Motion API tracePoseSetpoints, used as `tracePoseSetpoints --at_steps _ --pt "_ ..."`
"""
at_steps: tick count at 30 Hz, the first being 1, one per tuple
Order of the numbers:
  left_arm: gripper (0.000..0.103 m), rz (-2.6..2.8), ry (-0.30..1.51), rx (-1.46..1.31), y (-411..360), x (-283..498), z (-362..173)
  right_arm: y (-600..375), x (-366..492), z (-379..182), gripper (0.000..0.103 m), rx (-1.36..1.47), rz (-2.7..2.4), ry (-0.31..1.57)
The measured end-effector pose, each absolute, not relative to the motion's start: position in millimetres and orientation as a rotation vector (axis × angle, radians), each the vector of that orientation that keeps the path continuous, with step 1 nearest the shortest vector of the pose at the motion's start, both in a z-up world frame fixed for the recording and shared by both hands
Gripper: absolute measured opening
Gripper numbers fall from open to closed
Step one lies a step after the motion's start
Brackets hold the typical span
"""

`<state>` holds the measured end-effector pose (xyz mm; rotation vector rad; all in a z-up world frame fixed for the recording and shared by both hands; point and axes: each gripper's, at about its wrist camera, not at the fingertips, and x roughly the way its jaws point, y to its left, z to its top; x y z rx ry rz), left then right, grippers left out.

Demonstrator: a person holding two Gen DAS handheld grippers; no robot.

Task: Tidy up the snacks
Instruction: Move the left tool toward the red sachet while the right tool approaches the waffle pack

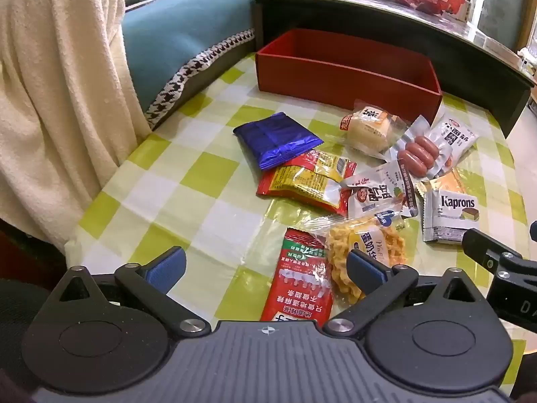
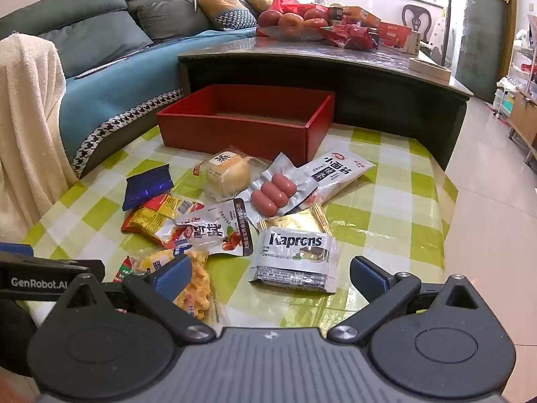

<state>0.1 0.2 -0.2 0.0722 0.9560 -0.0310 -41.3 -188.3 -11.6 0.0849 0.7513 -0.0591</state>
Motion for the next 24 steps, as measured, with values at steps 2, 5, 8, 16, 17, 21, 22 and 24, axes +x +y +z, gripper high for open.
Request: tracePoseSetpoints --at_steps 2,5,8,16,17,21,22,24 --pt "0.103 -0.021 0.957 0.079 0.2 0.5 -0.6 -187.5 -41.2 -11.9 0.103 0.083 -0.059 0.755" --pt "0.103 -0.016 0.967 0.07 3.4 5.1 -2.6 -187.4 -39.5 -12.5 0.103 0.08 -0.058 0.763" --pt "0.103 -0.012 0.97 0.071 2.4 5.5 -3.0 -188.0 -39.9 -12.4 0.103 0.08 -0.056 0.764" --pt "0.103 -0.004 0.982 0.085 -0.8 2.9 -4.5 -187.1 -39.5 -14.0 0.103 0.071 -0.061 0.771" --pt "0.103 -0.003 0.984 0.085 -0.8 2.9 -4.9 -187.1 -39.4 -14.2 0.103 0.07 -0.061 0.772" --pt "0.103 -0.004 0.994 0.089 -1.3 2.9 -6.3 -187.4 -38.3 -16.6 0.103 0.067 -0.064 0.784" --pt "0.103 -0.004 0.996 0.09 -1.2 2.8 -6.5 -187.3 -38.2 -16.8 0.103 0.066 -0.063 0.787" --pt "0.103 -0.006 0.998 0.092 -1.9 2.4 -7.1 -186.8 -38.2 -17.6 0.103 0.062 -0.062 0.79"
